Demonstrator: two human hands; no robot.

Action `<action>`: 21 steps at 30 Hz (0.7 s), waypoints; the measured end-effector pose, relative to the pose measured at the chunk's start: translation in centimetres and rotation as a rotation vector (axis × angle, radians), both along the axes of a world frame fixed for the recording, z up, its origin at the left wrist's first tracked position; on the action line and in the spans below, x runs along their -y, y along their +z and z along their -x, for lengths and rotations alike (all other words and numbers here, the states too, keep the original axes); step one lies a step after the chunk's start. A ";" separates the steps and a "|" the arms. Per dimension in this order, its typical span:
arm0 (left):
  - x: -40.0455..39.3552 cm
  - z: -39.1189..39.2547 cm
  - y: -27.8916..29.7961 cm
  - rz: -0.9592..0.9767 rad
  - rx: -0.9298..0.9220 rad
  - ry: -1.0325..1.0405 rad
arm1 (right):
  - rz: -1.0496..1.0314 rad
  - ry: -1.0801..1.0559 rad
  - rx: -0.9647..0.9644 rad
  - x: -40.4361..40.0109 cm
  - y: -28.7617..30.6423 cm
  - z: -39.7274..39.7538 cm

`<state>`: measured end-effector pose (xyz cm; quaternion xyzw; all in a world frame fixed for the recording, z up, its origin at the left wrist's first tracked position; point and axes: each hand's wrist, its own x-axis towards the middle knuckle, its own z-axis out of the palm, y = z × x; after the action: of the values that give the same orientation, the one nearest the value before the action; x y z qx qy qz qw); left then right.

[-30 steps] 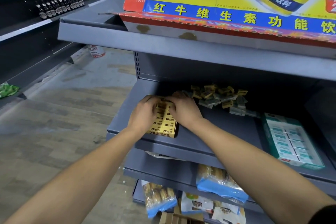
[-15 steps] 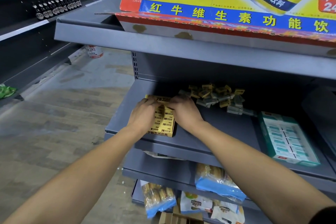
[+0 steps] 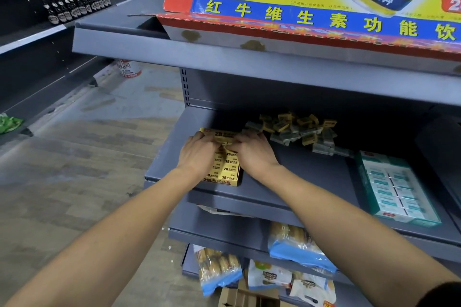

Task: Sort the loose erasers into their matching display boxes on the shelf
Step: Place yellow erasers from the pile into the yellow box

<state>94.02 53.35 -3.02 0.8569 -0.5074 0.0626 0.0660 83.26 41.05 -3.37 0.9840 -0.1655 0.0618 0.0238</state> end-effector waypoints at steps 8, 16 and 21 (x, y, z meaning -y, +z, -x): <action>2.0 0.6 1.0 0.154 -0.111 0.071 | -0.345 -0.038 0.271 1.0 0.9 1.9; 7.9 5.9 0.5 0.204 -0.214 -0.144 | -0.221 -0.311 0.381 6.1 -0.9 9.0; 10.5 7.8 0.0 0.156 -0.203 -0.202 | -0.170 -0.414 0.362 8.3 -1.7 11.8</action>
<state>86.26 42.84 -3.06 0.7958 -0.5752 0.0080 0.1891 71.50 32.78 -5.12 0.9008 -0.3688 0.2161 -0.0764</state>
